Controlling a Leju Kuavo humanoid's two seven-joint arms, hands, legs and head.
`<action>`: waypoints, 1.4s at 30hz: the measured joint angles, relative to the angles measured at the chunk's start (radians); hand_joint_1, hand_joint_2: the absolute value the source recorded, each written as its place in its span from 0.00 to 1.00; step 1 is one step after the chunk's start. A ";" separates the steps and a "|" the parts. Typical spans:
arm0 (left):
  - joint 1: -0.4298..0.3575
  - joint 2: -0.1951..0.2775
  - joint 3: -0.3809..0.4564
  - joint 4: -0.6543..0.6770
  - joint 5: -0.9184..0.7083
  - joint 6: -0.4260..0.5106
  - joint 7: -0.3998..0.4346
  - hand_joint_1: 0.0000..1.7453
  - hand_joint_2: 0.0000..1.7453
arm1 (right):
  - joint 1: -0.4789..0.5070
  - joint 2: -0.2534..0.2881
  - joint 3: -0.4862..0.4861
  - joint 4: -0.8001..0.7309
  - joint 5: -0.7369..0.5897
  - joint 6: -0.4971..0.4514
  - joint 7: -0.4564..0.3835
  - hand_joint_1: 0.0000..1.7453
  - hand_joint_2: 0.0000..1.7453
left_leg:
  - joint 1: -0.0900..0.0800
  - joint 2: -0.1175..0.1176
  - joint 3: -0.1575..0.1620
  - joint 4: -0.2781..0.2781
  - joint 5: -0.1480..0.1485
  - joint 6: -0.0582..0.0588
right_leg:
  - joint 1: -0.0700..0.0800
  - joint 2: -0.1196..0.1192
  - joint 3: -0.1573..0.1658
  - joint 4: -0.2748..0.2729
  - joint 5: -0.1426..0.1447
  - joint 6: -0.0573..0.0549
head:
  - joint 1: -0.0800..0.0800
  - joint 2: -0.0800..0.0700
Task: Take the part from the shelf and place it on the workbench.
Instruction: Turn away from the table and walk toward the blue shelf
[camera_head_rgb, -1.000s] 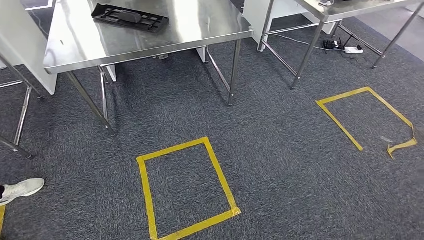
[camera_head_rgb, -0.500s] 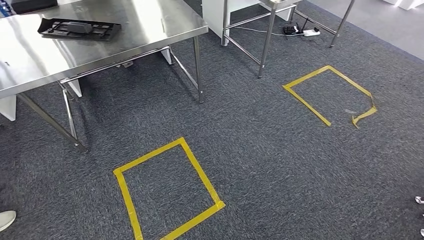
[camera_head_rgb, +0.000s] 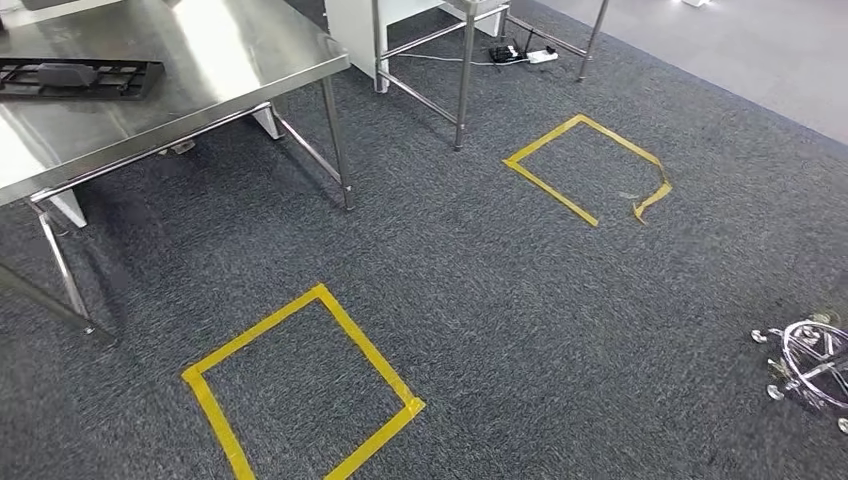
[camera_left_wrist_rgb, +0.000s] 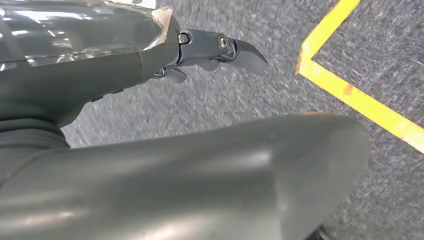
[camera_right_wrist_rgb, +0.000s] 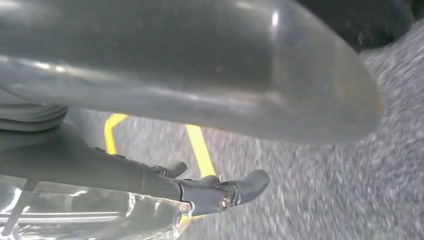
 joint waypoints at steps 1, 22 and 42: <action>0.004 0.004 0.004 0.000 0.004 0.003 -0.003 0.00 0.00 | 0.000 0.006 -0.003 0.000 -0.002 0.002 0.001 0.00 0.00 | -0.001 0.016 -0.001 0.000 0.000 0.000 | -0.002 -0.004 -0.025 0.055 -0.019 0.003 | 0.000 0.000; -0.053 0.024 0.006 -0.006 -0.026 -0.044 0.072 0.00 0.00 | -0.012 0.015 -0.061 0.002 -0.048 -0.041 0.023 0.00 0.00 | 0.010 -0.083 -0.019 0.073 -0.033 -0.040 | 0.002 0.079 0.110 -0.194 0.098 -0.020 | -0.017 0.000; -0.033 -0.012 -0.012 -0.011 0.006 -0.034 0.052 0.00 0.00 | -0.003 -0.024 -0.083 0.002 -0.010 -0.040 -0.032 0.00 0.00 | -0.007 0.089 0.016 0.022 -0.040 -0.040 | -0.001 -0.050 0.106 -0.203 0.100 0.001 | -0.020 0.000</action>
